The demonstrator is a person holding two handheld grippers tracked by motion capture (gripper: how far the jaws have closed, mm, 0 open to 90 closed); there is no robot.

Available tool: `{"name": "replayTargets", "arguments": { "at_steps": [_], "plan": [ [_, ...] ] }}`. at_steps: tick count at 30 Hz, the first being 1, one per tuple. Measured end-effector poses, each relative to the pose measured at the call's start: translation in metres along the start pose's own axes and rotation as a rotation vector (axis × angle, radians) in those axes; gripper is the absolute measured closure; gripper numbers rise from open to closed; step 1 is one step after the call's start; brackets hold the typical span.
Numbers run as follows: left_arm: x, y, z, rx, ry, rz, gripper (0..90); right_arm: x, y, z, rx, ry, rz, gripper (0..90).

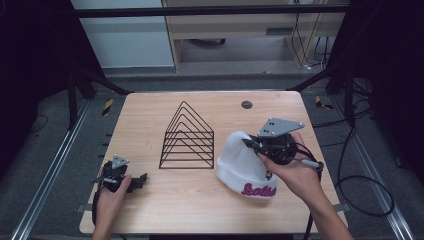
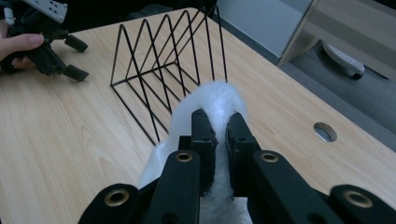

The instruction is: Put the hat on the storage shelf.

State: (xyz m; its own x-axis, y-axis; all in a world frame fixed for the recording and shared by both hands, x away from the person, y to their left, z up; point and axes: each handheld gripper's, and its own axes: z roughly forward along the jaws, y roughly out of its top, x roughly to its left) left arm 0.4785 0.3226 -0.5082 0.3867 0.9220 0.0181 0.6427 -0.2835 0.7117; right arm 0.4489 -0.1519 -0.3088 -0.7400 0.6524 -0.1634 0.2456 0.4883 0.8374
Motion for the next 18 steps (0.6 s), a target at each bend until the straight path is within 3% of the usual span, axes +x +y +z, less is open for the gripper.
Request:
{"name": "replayTargets", "arguments": {
  "at_steps": [8,13,14,16,18],
  "plan": [
    [-0.002,0.002,-0.002,-0.005,-0.011,0.011,2.8,-0.005,0.015,-0.011,-0.040,-0.017,-0.010,84.7],
    [-0.006,0.014,-0.020,-0.082,-0.015,0.011,3.3,-0.009,0.025,-0.019,-0.058,-0.032,-0.020,84.8],
    [-0.009,0.023,-0.032,-0.119,-0.026,0.022,3.2,-0.011,0.030,-0.022,-0.064,-0.040,-0.024,84.7],
    [-0.011,0.027,-0.037,-0.133,-0.035,0.027,3.1,-0.012,0.032,-0.023,-0.067,-0.045,-0.026,84.7],
    [-0.014,0.037,-0.049,-0.158,-0.055,0.057,2.9,-0.014,0.035,-0.025,-0.073,-0.054,-0.028,84.7]
  ]
}}
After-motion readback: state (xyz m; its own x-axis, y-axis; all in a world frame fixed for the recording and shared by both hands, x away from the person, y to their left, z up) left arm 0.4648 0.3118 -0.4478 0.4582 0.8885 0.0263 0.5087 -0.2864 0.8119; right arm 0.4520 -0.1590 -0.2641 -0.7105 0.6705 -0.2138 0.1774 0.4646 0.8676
